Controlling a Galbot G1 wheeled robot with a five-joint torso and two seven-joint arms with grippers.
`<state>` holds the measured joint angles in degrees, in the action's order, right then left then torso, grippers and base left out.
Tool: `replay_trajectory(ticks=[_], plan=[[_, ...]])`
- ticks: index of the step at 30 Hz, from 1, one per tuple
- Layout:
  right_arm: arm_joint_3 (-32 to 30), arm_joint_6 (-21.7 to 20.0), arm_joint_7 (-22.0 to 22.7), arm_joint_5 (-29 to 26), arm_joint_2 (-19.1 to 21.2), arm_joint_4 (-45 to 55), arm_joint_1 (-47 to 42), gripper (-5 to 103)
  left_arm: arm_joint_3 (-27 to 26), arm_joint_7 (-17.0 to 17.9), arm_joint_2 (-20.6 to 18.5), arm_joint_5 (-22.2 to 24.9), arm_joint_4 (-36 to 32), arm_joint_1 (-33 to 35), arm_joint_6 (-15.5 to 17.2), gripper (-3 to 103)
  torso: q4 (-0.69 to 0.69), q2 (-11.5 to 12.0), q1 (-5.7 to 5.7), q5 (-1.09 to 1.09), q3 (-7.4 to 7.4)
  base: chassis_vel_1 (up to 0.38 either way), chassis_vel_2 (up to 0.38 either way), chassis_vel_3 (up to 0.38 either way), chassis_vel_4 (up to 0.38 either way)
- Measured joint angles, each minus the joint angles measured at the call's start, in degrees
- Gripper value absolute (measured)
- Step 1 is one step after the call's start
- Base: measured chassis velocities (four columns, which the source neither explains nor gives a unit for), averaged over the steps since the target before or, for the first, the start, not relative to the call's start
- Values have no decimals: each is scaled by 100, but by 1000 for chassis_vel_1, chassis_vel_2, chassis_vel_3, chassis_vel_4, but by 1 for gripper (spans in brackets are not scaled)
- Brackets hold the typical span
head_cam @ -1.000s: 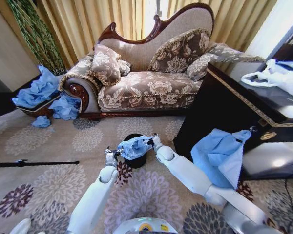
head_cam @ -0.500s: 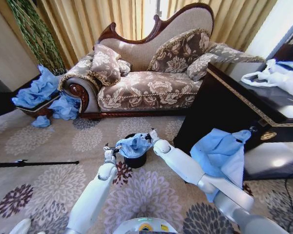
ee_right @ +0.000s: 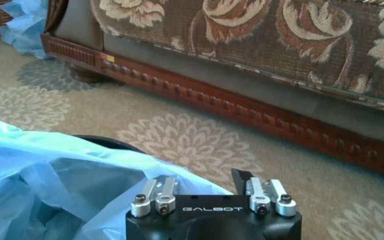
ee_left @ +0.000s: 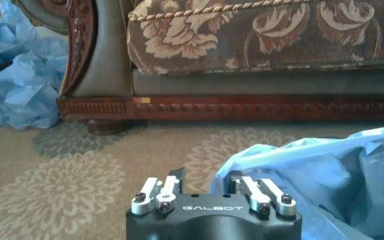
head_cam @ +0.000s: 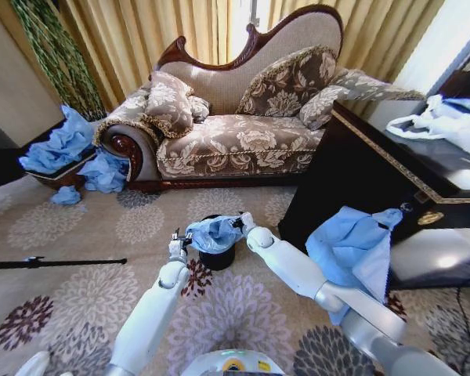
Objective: Place a garbage bag over the trash bin.
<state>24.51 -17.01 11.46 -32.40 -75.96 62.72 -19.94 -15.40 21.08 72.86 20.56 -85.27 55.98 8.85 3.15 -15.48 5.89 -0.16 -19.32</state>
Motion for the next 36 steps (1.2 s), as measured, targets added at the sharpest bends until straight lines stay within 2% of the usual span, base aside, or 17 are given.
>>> replay_trajectory(ticks=[2,3,4,5,6,7,8,9,11,12,22,28,36], plan=[[-13,19,-13,24,-27,-54,13,57,4,-3,-1,-2,2,-8,0,41,0,0,0,0,0,0,0,0,0],[-25,56,-34,53,-66,-121,23,40,9,-9,-8,-4,2,-21,0,30,0,0,0,0,0,0,0,0,0],[-29,71,-37,67,-87,-152,27,34,11,-12,-12,-4,2,-29,0,30,0,0,0,0,0,0,0,0,0],[-29,82,-37,72,-100,-166,27,34,12,-17,-14,-5,2,-33,0,25,0,0,0,0,0,0,0,0,0],[-29,82,-37,72,-100,-166,27,34,12,-17,-14,-5,2,-33,0,25,0,0,0,0,0,0,0,0,0],[-29,87,-36,77,-112,-172,28,23,12,-21,-17,-7,2,-34,0,19,0,0,0,0,0,0,0,0,0],[-29,89,-36,79,-117,-174,33,23,13,-25,-21,-8,1,-34,0,15,0,0,0,0,0,0,0,0,0],[-29,89,-36,80,-119,-176,41,13,13,-27,-24,-9,-2,-34,0,9,0,0,0,0,0,0,0,0,0],[-29,90,-35,81,-125,-183,57,13,13,-30,-26,-10,-9,-34,0,9,0,0,0,0,0,0,0,0,0],[-28,91,-35,81,-137,-198,93,3,13,-34,-30,-11,-31,-32,0,2,0,0,0,0,0,0,0,0,0],[-46,233,-155,162,-412,-657,300,0,10,-37,-28,-10,-47,-53,2,0,0,0,0,0,0,0,0,0,0],[-33,287,-323,206,-638,-982,447,0,-3,-37,-26,9,-16,-64,3,0,-1,0,0,0,0,0,0,0,0],[48,313,-678,226,-742,-1404,715,0,-79,-12,32,121,72,-96,2,0,1,0,0,0,0,0,0,0,0]])
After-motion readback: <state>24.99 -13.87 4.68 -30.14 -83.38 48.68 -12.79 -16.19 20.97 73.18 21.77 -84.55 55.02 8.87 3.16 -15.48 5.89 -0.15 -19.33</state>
